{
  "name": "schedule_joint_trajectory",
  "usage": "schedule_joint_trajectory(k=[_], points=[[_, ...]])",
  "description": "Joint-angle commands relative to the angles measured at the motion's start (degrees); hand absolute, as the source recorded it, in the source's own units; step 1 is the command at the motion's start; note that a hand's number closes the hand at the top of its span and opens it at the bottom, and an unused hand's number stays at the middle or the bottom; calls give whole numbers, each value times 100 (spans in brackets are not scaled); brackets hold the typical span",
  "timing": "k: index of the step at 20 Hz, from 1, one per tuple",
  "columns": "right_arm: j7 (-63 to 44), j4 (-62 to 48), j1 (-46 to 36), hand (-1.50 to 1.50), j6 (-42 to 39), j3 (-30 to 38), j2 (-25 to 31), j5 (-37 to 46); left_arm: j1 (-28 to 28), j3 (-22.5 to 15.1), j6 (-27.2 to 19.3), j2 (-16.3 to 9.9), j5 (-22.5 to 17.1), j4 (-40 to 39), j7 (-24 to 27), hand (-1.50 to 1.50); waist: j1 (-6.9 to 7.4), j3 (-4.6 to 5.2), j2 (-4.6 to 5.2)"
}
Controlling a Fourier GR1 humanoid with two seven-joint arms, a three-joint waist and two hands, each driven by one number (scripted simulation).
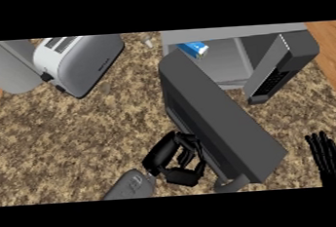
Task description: Pick up the milk, place it into the microwave and close the microwave
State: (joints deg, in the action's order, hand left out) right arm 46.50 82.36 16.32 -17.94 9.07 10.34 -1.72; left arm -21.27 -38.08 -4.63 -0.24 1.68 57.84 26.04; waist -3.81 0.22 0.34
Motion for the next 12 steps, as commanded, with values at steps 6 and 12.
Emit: schedule_joint_trajectory(k=[6,12], points=[[-706,1565,590,-150,-648,-151,247,-659,-675,-1161,-1126,23,-1431,-943,311,150,-348,13,65],[-1162,2003,401,-150,-763,-191,342,-973,-1228,-1594,-1450,22,-2243,-740,247,150,-465,13,102]])
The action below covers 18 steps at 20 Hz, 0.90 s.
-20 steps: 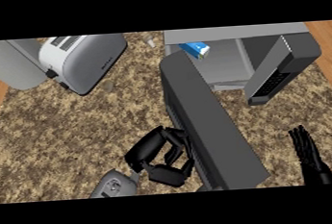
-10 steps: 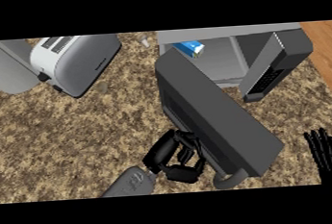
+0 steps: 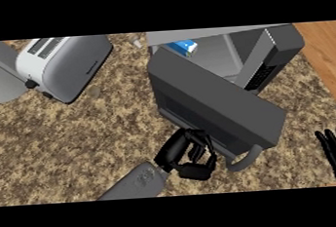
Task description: Pick up the milk, place it into the microwave and close the microwave
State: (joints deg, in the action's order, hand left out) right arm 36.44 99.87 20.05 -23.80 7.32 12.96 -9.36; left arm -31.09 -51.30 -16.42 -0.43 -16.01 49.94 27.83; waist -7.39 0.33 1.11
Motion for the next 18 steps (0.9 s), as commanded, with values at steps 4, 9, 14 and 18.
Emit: schedule_joint_trajectory(k=[4,9,14,18], points=[[-543,509,-185,-150,-187,-123,164,-289,-369,-268,-525,41,-985,217,261,150,-225,17,79],[-732,798,-249,-150,-253,-62,389,-307,-494,-276,-1258,41,-1425,296,468,150,-345,19,85],[-856,1001,-405,-150,-275,168,643,-403,-896,-16,-1811,42,-1969,210,326,150,-511,15,113],[-921,983,-517,-150,-287,265,657,-634,-1205,-10,-2051,43,-2301,72,201,-150,-692,1,175]])
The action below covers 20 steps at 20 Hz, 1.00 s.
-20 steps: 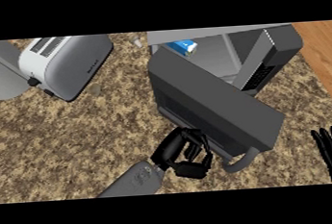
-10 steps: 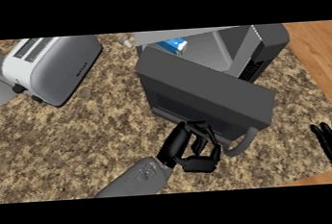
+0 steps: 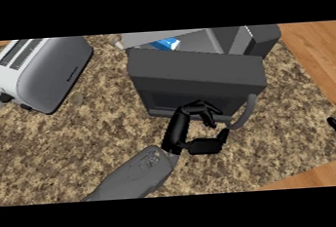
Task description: Pick up the milk, place it into the microwave and close the microwave
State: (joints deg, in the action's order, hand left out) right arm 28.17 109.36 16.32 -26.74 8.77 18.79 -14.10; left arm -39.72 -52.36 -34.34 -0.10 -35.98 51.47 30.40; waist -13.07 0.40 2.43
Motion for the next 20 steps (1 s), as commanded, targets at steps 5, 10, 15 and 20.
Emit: schedule_joint_trajectory(k=[5,10,15,20], points=[[37,396,-648,150,430,800,758,786,-575,156,-562,10,-637,-320,-297,-150,-274,10,50],[39,341,-869,150,563,1072,1015,985,-824,509,-781,10,-1131,-336,-107,-150,-317,4,136],[-71,363,-1119,150,667,1058,1115,1137,-997,573,-948,10,-1444,-432,-4,-150,-315,-2,192],[-56,263,-1272,150,636,1068,1219,1173,-1003,537,-1000,10,-1663,-484,198,-150,-353,-12,245]])
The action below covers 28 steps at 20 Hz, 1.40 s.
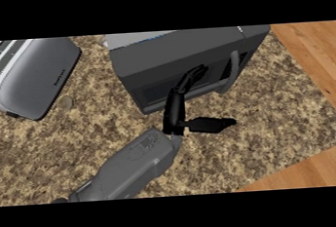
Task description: Pick up the milk, place it into the microwave and close the microwave
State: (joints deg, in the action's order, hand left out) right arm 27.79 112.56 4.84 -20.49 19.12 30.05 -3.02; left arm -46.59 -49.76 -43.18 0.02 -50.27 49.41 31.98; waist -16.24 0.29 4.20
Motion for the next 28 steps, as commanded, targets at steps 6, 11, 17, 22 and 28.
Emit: schedule_joint_trajectory(k=[6,11,17,22,28], points=[[-72,-176,-389,150,18,27,178,48,-428,179,-121,-2,-435,-352,173,-150,-63,-9,106],[-119,-297,-529,150,48,79,220,32,-454,183,-49,-2,-567,-490,361,-150,-69,-13,122],[-415,-835,-510,-150,-434,-503,-594,-1398,-529,80,-2,-2,-695,-468,460,-150,19,-41,166],[-553,-1135,-740,-150,-569,-415,-466,-1695,-531,55,53,-2,-797,-545,632,-150,24,-28,209],[-681,-1389,-928,-150,-785,-332,-307,-2055,-587,66,18,-2,-976,-579,734,-150,-74,-25,170]])
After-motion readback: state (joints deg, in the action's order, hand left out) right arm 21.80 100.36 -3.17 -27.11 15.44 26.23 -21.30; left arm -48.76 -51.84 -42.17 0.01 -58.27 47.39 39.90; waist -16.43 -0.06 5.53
